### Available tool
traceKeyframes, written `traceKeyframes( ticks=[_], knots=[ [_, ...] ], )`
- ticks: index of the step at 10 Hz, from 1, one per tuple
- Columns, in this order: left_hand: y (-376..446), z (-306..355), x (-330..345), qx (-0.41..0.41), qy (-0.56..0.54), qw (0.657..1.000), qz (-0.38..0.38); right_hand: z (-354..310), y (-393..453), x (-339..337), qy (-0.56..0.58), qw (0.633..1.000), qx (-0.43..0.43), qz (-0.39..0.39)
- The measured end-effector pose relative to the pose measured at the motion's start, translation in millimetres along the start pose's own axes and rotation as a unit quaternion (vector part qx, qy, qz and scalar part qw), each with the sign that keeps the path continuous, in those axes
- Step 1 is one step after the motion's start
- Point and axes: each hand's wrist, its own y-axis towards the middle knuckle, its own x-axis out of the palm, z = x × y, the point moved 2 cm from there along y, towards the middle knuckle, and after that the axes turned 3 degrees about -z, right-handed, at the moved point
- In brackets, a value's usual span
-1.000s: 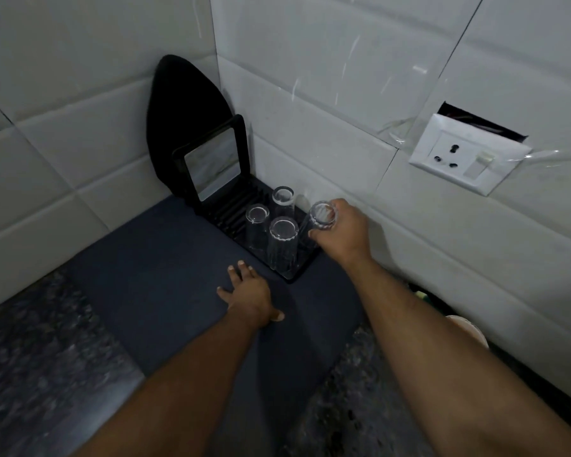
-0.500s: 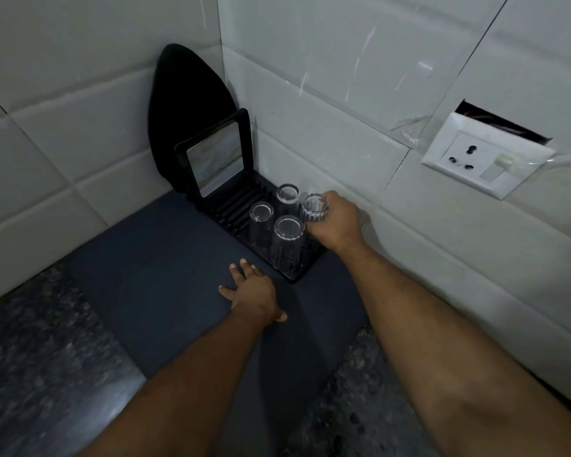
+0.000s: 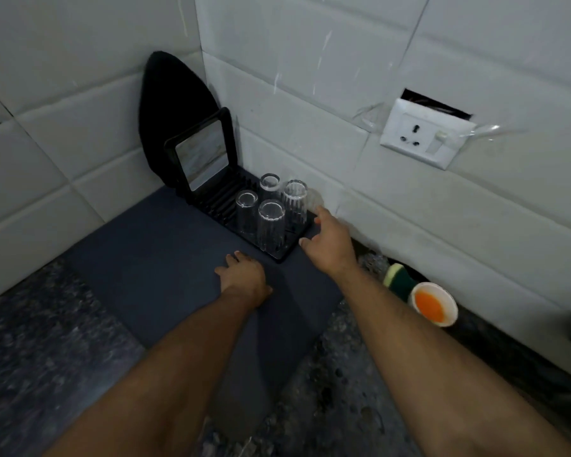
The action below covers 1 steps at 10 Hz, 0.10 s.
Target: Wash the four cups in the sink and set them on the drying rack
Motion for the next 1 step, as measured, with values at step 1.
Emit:
traceKeyframes(
  ticks=[1],
  knots=[
    [-38.1, 13.7, -10.1, 0.054, -0.022, 0.996, 0.068, -1.6, -45.6, -27.0, -0.024, 1.0, 0.004, 0.008]
  ],
)
